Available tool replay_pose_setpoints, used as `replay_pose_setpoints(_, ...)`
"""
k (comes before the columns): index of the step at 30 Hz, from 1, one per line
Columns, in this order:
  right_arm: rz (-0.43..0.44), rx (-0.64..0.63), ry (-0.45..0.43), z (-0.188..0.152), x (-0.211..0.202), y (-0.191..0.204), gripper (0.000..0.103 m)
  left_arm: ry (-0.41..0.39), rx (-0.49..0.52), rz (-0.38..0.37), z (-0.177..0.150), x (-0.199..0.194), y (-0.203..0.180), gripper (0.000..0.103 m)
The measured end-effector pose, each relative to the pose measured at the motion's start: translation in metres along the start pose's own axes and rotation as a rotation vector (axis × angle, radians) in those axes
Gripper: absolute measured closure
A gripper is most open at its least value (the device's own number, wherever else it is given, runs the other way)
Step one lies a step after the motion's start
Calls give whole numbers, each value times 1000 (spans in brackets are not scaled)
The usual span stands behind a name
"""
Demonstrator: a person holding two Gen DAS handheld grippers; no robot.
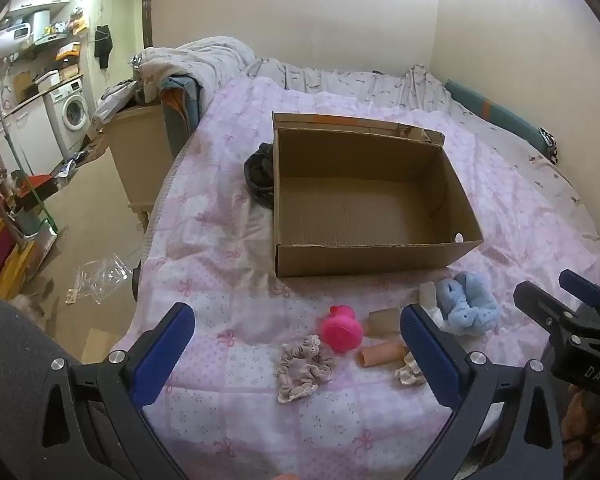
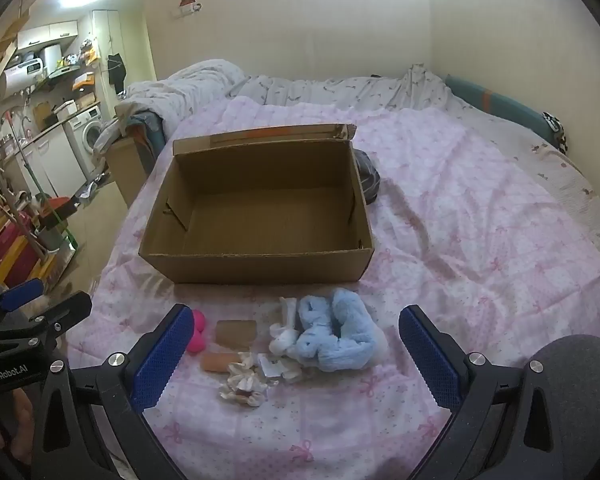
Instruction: Organize soft objects
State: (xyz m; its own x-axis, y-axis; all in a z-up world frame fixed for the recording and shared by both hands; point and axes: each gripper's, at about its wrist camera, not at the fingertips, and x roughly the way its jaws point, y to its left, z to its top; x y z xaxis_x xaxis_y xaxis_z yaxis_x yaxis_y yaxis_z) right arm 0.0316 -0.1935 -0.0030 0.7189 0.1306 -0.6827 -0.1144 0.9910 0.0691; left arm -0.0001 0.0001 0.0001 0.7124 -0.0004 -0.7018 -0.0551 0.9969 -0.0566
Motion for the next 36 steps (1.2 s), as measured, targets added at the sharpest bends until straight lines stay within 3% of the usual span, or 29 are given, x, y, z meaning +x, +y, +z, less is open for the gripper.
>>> replay_pose_setpoints(36,-6,2,-8,-1,1,0,0,-7,10,11,2,-2,1,0)
